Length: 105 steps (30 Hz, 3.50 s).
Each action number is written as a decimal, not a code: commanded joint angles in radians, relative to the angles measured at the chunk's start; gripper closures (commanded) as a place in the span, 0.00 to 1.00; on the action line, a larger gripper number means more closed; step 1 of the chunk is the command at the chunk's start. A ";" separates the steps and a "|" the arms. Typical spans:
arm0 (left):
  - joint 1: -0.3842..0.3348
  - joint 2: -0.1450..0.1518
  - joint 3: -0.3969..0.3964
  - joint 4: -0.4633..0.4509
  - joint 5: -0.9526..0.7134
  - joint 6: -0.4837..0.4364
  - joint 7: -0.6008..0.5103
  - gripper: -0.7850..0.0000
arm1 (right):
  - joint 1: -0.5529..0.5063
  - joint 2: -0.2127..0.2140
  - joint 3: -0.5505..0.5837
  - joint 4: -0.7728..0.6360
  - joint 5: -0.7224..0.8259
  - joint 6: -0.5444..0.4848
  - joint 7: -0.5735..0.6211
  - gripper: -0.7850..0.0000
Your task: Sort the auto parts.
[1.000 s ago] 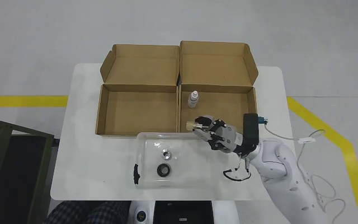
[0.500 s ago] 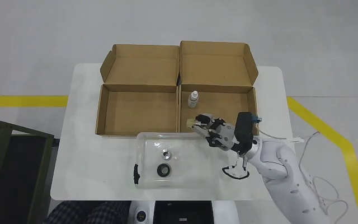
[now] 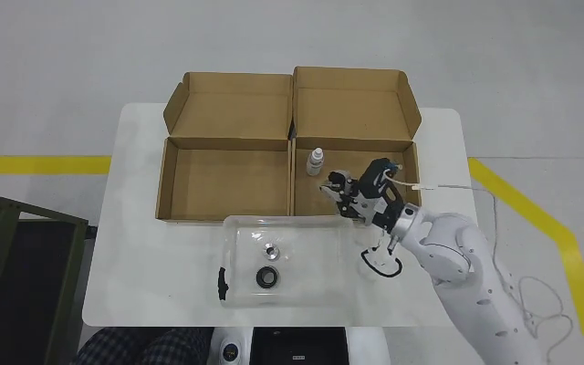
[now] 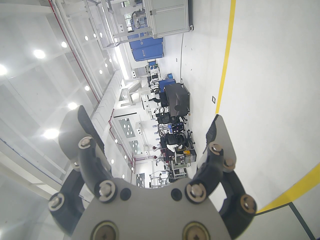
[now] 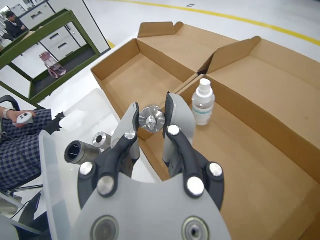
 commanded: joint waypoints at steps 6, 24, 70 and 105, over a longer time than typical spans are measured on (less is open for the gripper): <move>0.000 0.000 0.000 0.000 0.000 0.000 0.000 0.00 | 0.064 -0.005 -0.025 0.048 -0.012 0.060 0.087 1.00; 0.000 0.000 0.000 0.000 0.000 0.000 0.000 0.00 | 0.255 -0.034 -0.160 0.242 -0.167 0.206 0.225 1.00; 0.000 0.000 0.000 0.000 0.000 0.000 0.000 0.00 | 0.172 -0.047 -0.163 -0.014 -0.346 0.259 0.313 0.07; 0.000 0.000 0.000 0.000 0.000 0.000 0.000 0.00 | 0.174 -0.066 -0.423 -0.012 -0.353 -0.212 0.100 0.09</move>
